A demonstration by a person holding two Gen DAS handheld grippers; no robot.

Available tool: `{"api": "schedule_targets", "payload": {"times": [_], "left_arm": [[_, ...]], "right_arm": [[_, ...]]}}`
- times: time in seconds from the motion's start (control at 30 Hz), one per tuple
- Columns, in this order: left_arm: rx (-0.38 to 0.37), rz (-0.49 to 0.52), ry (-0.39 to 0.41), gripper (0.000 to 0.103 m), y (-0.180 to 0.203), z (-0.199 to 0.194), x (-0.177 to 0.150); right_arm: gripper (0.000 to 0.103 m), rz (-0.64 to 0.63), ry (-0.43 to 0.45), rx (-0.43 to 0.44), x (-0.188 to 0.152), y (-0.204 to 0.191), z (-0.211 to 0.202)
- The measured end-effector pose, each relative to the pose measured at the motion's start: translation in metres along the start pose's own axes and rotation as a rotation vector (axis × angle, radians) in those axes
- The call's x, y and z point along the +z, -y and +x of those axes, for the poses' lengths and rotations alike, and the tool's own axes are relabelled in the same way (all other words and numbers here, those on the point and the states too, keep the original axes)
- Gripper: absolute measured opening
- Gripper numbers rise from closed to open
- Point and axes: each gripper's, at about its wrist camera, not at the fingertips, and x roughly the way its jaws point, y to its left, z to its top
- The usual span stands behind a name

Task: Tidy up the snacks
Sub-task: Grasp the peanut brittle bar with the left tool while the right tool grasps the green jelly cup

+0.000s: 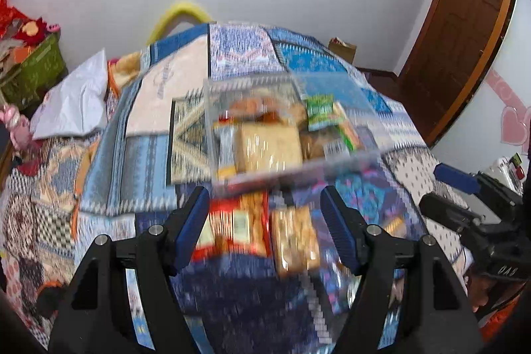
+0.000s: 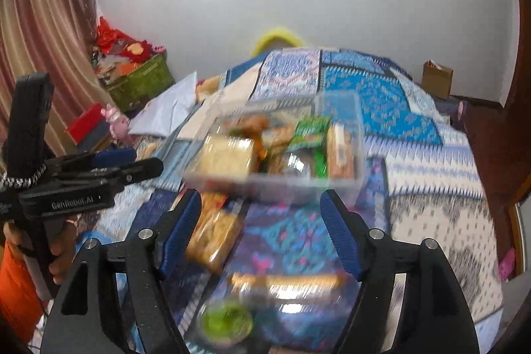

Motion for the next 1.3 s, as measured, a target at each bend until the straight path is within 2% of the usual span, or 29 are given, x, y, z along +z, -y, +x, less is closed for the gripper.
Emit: {"api": "schedule_targets", "payload": {"times": [0.3,0.47,0.57,0.67,0.77,0.97,1.13,1.3], "left_arm": [[0.047,0.010,-0.099,0.069,-0.004,0.014,-0.069],[0.047,-0.011,-0.148,0.069,-0.008,0.023,-0.096],[0.037,-0.025,-0.176,0.069,-0.009,0.028,-0.105],[0.038,-0.029,-0.184,0.069,-0.008,0.032,-0.106],[0.030,-0.034,-0.180,0.069,-0.005,0.033,-0.103],[-0.003,-0.019,-0.175,0.069,0.007,0.040,-0.086],[-0.023,0.020,-0.149,0.068,0.025,0.054,-0.060],[-0.032,0.054,-0.146,0.056,0.042,0.077,-0.042]], "right_arm": [[0.071,0.032,-0.170,0.041,-0.064,-0.016,0.041],[0.071,0.078,-0.236,0.071,-0.087,-0.013,0.060],[0.072,0.049,-0.251,0.068,-0.093,-0.016,0.066],[0.071,0.014,-0.244,0.071,-0.094,-0.021,0.065],[0.055,0.002,-0.237,0.062,-0.096,-0.020,0.065],[0.054,0.047,-0.213,0.073,-0.097,-0.009,0.054],[0.054,0.079,-0.187,0.058,-0.098,0.004,0.038],[0.054,0.098,-0.160,0.037,-0.097,0.021,0.021]]}}
